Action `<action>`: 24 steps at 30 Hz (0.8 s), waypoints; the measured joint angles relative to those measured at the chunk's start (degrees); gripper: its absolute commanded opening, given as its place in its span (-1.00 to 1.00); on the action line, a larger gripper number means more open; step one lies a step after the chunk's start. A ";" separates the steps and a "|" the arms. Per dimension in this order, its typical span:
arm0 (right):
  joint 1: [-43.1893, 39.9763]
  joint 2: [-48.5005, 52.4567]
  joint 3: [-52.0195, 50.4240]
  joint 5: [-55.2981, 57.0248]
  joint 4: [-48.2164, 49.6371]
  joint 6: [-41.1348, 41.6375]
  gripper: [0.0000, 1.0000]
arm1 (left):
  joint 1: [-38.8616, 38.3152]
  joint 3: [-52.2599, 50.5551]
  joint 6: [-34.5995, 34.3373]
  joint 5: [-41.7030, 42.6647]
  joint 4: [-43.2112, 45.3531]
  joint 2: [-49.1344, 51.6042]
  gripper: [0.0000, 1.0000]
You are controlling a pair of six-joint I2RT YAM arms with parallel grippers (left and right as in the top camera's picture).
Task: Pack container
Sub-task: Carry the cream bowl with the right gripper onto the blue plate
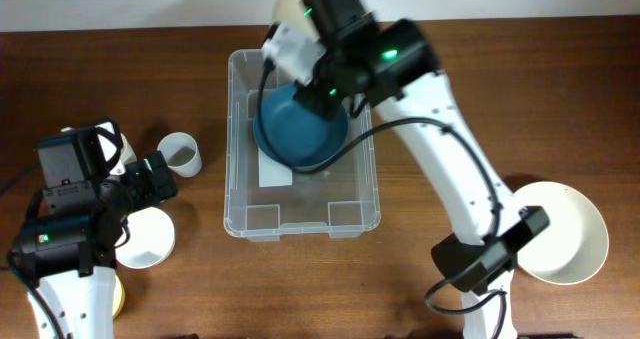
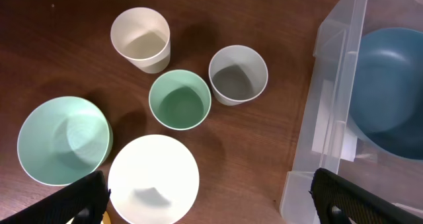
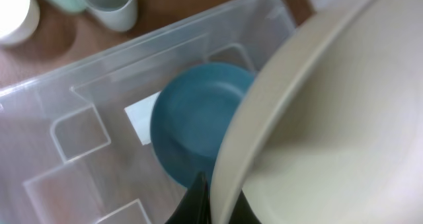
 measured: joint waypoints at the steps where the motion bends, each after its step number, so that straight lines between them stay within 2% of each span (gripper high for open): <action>1: 0.44 0.13 -1.20 0.15 0.37 -1.09 -0.92 | 0.00 0.00 0.00 0.00 0.00 0.00 0.99; 10: 2.40 1.46 -22.77 0.94 14.05 -8.74 -0.92 | 0.00 0.02 0.00 0.00 -0.02 0.00 0.99; 14: 2.40 1.75 -28.76 1.03 17.66 -10.64 -0.92 | 0.00 0.02 0.00 0.00 0.00 0.00 0.99; 16: 2.40 1.92 -30.21 1.11 19.52 -11.19 -0.60 | 0.00 0.02 0.00 0.00 0.00 0.00 0.99; 17: 2.40 1.95 -30.38 1.16 20.06 -11.69 -0.29 | 0.00 0.02 0.00 0.00 0.00 0.00 0.99; 18: 2.40 1.97 -30.38 1.27 21.05 -11.89 -0.11 | 0.00 0.02 0.00 0.00 0.00 0.00 0.99; 20: 2.40 1.97 -30.38 1.11 22.27 -11.93 0.01 | 0.00 0.02 0.00 0.00 0.00 0.00 0.99; 23: 2.40 1.97 -30.38 1.20 22.36 -12.02 0.55 | 0.00 0.02 0.00 0.00 0.02 0.00 0.99; 24: 2.40 1.99 -30.38 1.25 22.47 -12.13 0.57 | 0.00 0.02 0.00 0.00 0.00 0.00 0.99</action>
